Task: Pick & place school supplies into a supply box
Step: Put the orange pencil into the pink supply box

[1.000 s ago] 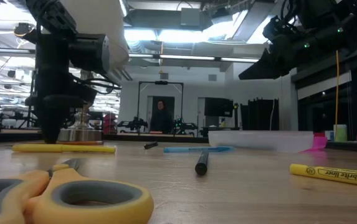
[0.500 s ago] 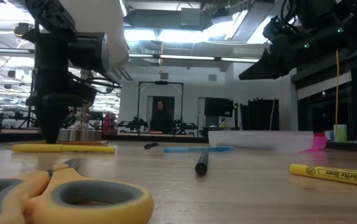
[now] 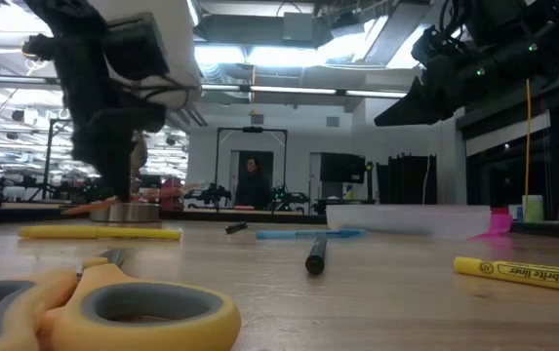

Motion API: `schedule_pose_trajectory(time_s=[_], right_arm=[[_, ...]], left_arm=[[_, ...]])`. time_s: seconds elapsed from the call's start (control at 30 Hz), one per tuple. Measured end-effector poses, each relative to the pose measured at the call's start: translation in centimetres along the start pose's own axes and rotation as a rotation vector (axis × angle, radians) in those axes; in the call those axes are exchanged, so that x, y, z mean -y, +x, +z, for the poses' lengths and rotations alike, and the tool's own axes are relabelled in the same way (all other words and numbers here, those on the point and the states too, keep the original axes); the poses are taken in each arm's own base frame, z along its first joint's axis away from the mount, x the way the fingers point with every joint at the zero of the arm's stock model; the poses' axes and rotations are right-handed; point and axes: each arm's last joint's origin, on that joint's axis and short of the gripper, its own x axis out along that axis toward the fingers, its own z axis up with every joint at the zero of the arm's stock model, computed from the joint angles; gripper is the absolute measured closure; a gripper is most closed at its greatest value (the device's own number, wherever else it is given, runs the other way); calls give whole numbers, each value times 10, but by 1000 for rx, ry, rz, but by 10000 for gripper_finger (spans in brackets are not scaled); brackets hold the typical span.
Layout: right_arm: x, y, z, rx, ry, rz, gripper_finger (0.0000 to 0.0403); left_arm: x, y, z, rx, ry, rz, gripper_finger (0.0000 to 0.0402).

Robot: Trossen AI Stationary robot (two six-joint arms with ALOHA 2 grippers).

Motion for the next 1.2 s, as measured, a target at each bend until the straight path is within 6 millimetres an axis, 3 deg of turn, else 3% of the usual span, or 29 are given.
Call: schedule_pose_trajectory(time_s=[0.63,1.2], right_arm=[[0,0,0,1,0,0,377],[0,0,0,2,0,0,377]], left_arm=[[49,-28,36,599,351,-293,389],[56,-34,39,688,425,-318,389]])
